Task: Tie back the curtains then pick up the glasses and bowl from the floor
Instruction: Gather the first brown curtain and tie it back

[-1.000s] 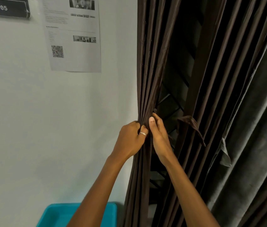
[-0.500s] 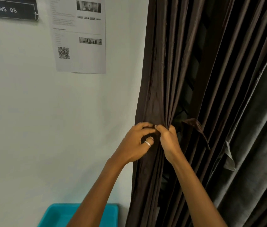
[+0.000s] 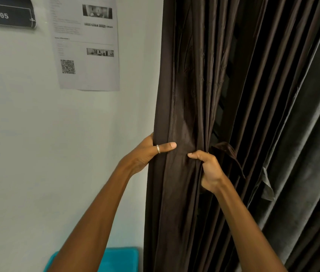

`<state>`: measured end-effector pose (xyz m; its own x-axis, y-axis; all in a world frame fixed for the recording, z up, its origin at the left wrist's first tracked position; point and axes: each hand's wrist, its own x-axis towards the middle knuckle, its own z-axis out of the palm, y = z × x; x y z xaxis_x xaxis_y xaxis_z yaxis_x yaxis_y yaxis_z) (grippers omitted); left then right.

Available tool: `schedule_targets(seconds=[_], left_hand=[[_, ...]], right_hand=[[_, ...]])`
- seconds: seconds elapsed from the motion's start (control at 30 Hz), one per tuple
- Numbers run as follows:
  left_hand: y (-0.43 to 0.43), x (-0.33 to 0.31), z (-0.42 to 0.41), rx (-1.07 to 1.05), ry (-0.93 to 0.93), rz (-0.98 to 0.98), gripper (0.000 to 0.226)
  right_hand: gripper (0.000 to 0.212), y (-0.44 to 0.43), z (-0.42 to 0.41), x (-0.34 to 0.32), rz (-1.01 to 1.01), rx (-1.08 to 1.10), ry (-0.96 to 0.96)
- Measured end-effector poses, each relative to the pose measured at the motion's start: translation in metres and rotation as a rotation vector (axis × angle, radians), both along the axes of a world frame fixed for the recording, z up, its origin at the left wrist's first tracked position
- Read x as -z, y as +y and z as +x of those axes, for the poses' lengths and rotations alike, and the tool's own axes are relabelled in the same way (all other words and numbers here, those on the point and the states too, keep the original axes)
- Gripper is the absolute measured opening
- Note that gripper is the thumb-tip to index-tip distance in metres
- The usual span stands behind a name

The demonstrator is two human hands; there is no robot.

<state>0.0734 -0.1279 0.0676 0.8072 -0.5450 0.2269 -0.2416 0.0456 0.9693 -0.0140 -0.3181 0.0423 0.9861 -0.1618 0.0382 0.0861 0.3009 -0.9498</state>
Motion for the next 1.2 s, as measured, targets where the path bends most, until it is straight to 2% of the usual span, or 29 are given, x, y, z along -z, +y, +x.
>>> schedule_targets(seconds=[0.07, 0.17, 0.23, 0.37, 0.43, 0.5, 0.6, 0.7, 0.73, 0.83, 0.93, 0.97, 1.03, 1.1, 1.13, 1.2], left_hand=[[-0.001, 0.0, 0.002, 0.007, 0.006, 0.007, 0.063], [-0.001, 0.003, 0.003, -0.083, -0.06, 0.019, 0.046], [-0.004, 0.003, 0.003, -0.182, -0.115, 0.074, 0.038], [-0.014, 0.004, -0.003, -0.325, -0.203, 0.069, 0.043], [-0.019, 0.008, -0.01, -0.326, -0.265, 0.05, 0.039], [-0.023, 0.012, -0.016, -0.315, -0.303, 0.08, 0.034], [-0.026, 0.01, -0.024, -0.294, -0.248, 0.128, 0.036], [-0.022, 0.006, -0.032, -0.217, -0.103, 0.066, 0.081], [-0.02, 0.006, -0.034, -0.196, -0.103, 0.054, 0.088], [-0.016, 0.01, -0.032, -0.231, -0.21, 0.093, 0.064], [-0.014, 0.013, -0.027, -0.322, -0.279, 0.104, 0.041], [-0.011, 0.013, -0.025, -0.316, -0.277, 0.084, 0.035], [-0.007, 0.013, -0.022, -0.276, -0.254, 0.071, 0.029], [-0.003, 0.012, -0.02, -0.241, -0.239, 0.093, 0.031], [-0.002, 0.011, -0.02, -0.223, -0.234, 0.096, 0.035], [-0.002, 0.009, -0.02, -0.184, -0.218, 0.081, 0.036]], right_hand=[[0.043, -0.002, 0.0, 0.0, -0.024, 0.011, -0.008], [0.021, -0.004, 0.0, 0.0, -0.194, 0.156, -0.074], [0.023, -0.001, -0.001, 0.001, -0.44, 0.288, -0.126], [0.021, 0.024, -0.008, 0.016, -1.0, 0.689, -0.242], [0.04, 0.046, -0.014, 0.025, -1.194, 0.762, -0.325], [0.067, 0.066, -0.017, 0.03, -1.255, 0.721, -0.332], [0.086, 0.087, -0.015, 0.035, -1.247, 0.59, -0.298], [0.092, 0.1, -0.012, 0.038, -1.275, 0.521, -0.244], [0.094, 0.102, -0.011, 0.04, -1.284, 0.511, -0.227], [0.096, 0.104, -0.007, 0.045, -1.302, 0.474, -0.212], [0.08, 0.099, -0.007, 0.046, -1.255, 0.444, -0.272], [0.074, 0.095, -0.008, 0.045, -1.181, 0.46, -0.314], [0.064, 0.08, -0.008, 0.04, -0.902, 0.531, -0.37], [0.053, 0.059, -0.002, 0.03, -0.643, 0.588, -0.369], [0.048, 0.048, 0.002, 0.023, -0.542, 0.549, -0.343], [0.039, 0.026, 0.011, 0.008, -0.391, 0.33, -0.27]])
